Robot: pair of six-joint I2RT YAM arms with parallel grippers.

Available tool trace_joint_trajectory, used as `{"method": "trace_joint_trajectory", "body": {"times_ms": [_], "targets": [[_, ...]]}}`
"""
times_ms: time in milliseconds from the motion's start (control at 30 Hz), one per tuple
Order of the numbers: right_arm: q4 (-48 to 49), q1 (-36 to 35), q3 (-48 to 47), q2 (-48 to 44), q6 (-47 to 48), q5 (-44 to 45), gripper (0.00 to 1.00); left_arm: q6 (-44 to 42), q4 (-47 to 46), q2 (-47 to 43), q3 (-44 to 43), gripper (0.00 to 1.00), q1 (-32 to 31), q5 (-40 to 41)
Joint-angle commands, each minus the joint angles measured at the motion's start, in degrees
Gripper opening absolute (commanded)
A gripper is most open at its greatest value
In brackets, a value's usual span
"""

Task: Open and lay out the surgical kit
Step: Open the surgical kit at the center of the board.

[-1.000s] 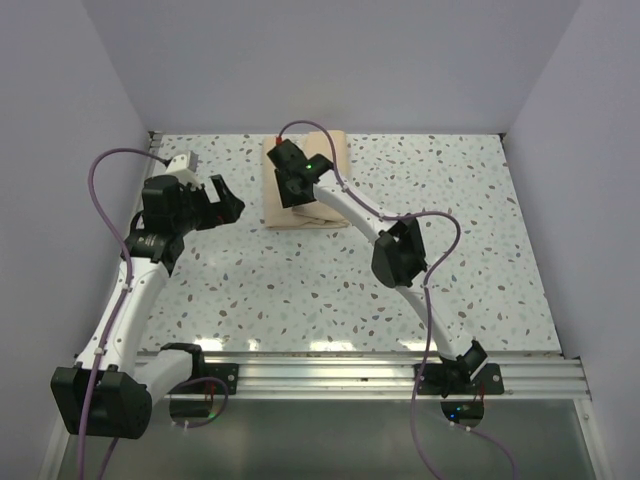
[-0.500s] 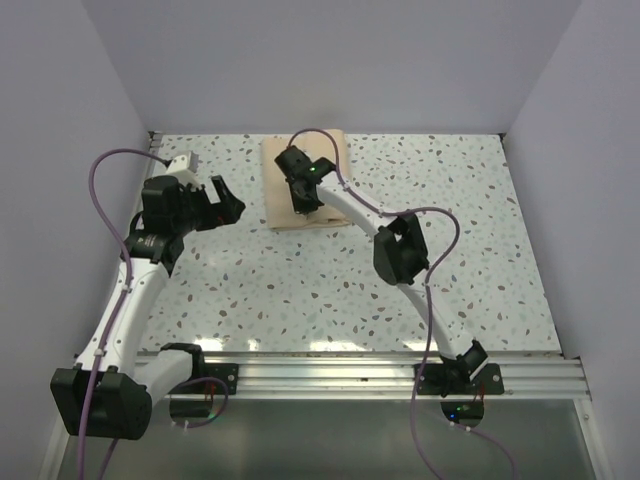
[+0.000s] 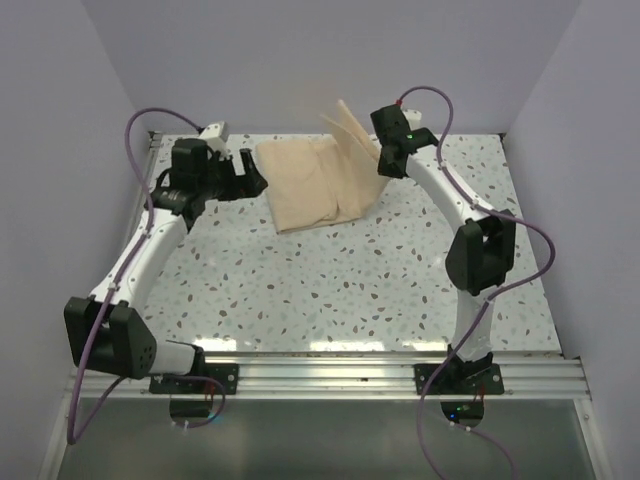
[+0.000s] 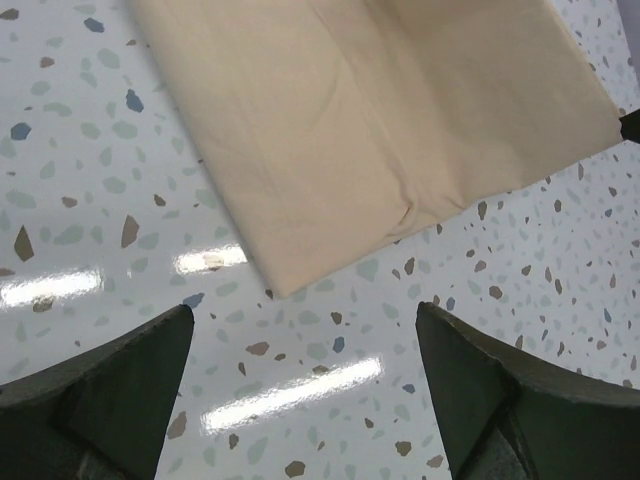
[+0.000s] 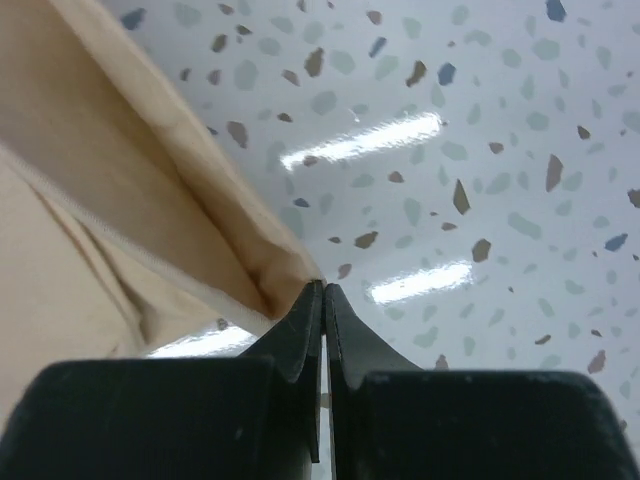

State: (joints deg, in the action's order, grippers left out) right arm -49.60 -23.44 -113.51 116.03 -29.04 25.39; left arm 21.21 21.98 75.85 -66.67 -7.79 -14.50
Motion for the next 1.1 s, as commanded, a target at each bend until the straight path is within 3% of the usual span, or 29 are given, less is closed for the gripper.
{"method": "trace_joint_trajectory", "body": {"times_ms": [0, 200, 233, 267, 333, 533, 833, 933, 967, 1033, 1067], "targets": [[-2.4, 1.4, 6.4, -0.6, -3.2, 5.2, 0.0, -3.5, 0.6, 6.1, -8.1, 0.96, -7.2, 1.9], [-11.3, 7.4, 8.4, 3.7, -7.6, 6.3, 0.0, -5.4, 6.1, 22.2, -20.9, 0.95, -17.8, 9.3], [-12.0, 8.3, 8.1, 5.6, -7.5, 5.5, 0.04, -5.7, 8.1, 26.3, -24.7, 0.95, -19.0, 12.0], [-13.4, 9.2, 7.8, 6.4, -7.4, 4.5, 0.29, -5.7, 9.0, 28.3, -26.6, 0.95, -20.1, 13.2], [-14.4, 11.6, 7.1, 8.0, -6.6, 3.4, 0.98, -5.4, 11.5, 33.4, -31.5, 0.95, -22.6, 16.4], [-14.6, 16.0, 6.2, 5.5, -4.6, 2.5, 0.99, -4.3, 15.8, 44.4, -39.8, 0.93, -26.2, 21.9], [-13.8, 17.1, 6.4, 4.0, -4.9, -3.4, 0.98, -4.4, 18.1, 53.0, -42.8, 0.79, -27.4, 28.1], [-14.1, 17.0, 5.5, 5.0, -4.6, -3.4, 0.98, -5.1, 17.9, 55.1, -43.8, 0.63, -27.4, 27.9], [-14.4, 17.0, 5.1, 5.2, -4.6, -3.3, 0.98, -5.2, 17.9, 55.5, -44.1, 0.52, -27.4, 27.9], [-14.5, 17.1, 4.9, 5.4, -4.5, -3.3, 0.98, -5.5, 18.0, 56.5, -44.9, 0.43, -27.4, 27.8], [-14.4, 17.1, 4.8, 5.5, -4.5, -3.2, 0.99, -5.7, 18.0, 56.8, -45.2, 0.33, -27.4, 27.6]]}}
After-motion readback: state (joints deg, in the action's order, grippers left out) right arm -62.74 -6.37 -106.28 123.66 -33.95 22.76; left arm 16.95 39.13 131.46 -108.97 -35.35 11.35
